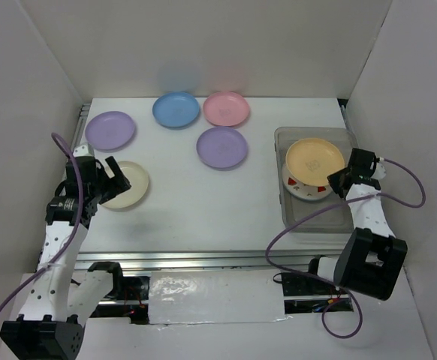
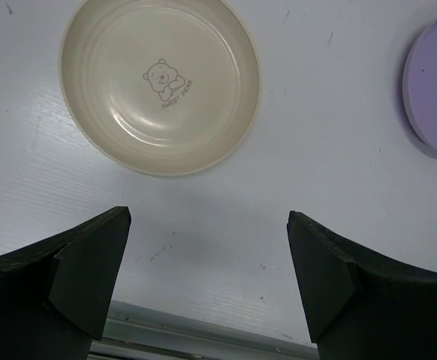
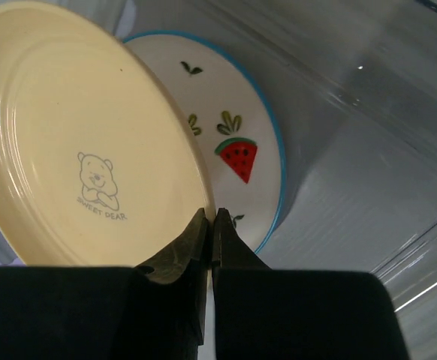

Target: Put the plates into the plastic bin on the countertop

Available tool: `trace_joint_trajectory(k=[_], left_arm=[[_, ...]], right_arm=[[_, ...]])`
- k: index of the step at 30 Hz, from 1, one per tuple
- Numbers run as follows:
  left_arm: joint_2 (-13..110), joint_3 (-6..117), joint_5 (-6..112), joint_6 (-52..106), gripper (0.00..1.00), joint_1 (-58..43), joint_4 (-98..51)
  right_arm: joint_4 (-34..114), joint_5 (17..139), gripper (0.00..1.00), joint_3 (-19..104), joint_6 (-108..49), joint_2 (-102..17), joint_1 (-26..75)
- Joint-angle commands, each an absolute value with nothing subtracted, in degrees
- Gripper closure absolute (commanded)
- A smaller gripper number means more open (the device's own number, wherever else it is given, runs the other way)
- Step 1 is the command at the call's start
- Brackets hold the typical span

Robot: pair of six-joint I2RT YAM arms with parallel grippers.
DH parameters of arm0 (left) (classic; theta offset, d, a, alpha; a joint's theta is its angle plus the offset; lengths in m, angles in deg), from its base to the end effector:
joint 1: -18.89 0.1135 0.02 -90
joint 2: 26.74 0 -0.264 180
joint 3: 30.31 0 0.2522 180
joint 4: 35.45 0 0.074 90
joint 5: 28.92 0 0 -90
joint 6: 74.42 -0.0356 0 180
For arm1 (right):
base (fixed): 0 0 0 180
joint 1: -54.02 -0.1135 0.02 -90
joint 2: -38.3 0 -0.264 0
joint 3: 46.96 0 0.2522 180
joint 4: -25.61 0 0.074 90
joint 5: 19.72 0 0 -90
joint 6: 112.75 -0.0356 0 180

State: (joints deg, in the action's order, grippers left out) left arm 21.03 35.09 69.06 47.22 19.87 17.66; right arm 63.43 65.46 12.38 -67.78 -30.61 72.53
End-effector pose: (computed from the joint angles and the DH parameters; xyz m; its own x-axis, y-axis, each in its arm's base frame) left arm 0.1718 0.0079 0.3219 -0.4259 -0.5269 -0.7355 -0.4151 0.8361 -0.3586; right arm 0.2340 -0.0815 0.2373 -0.2313 0.8209 -0.5222 0.7554 0.4897 0.4353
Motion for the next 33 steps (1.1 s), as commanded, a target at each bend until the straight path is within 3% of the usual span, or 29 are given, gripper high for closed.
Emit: trace_joint_trajectory(k=[1,6,9,11,13,15,16,21,24,28,29,33], left_arm=[[21.77,35.75,67.76,46.08,0.01,17.86,16.01],[21.51,35.66,67.76,46.08,0.01,17.75,15.84],[21.51,35.66,67.67,46.17,0.01,17.75,15.75],[21.6,35.57,67.58,46.08,0.01,17.75,15.66],[21.68,35.66,67.58,46.08,0.01,17.66,15.66],[21.95,35.66,67.58,46.17,0.01,17.75,15.75],[21.86,35.66,67.67,46.08,0.01,17.75,15.66],[21.95,35.92,69.07,46.61,0.01,17.75,16.28],[21.16,36.53,73.37,48.27,0.01,17.75,17.68],[19.49,37.33,81.37,52.57,0.01,17.75,20.84],[19.23,37.33,82.68,53.11,0.01,17.75,21.2],[18.87,38.73,88.92,56.53,0.01,17.75,24.71]], right_arm=[[58.8,69.4,1.0,12.85,-66.43,-34.11,74.32],[56.16,70.01,1.0,10.84,-66.34,-36.67,74.06],[55.81,70.01,0.91,10.83,-65.9,-37.29,73.98],[56.24,69.84,0.5,11.0,-65.99,-36.59,73.71],[57.38,68.44,0.23,11.44,-66.34,-35.18,73.62],[58.79,67.82,0.13,12.41,-66.52,-34.04,73.62],[59.58,67.03,0.0,12.85,-66.6,-32.56,73.45],[64.59,63.61,0.0,16.8,-66.52,-23.0,69.77],[67.58,58.77,0.0,20.75,-66.17,-17.1,61.78],[66.63,56.04,0.0,24.54,-66.25,-15.22,42.11],[66.01,55.17,0.0,25.93,-66.34,-16.1,33.28],[61.01,56.38,0.0,29.28,-67.48,-27.66,17.14]])
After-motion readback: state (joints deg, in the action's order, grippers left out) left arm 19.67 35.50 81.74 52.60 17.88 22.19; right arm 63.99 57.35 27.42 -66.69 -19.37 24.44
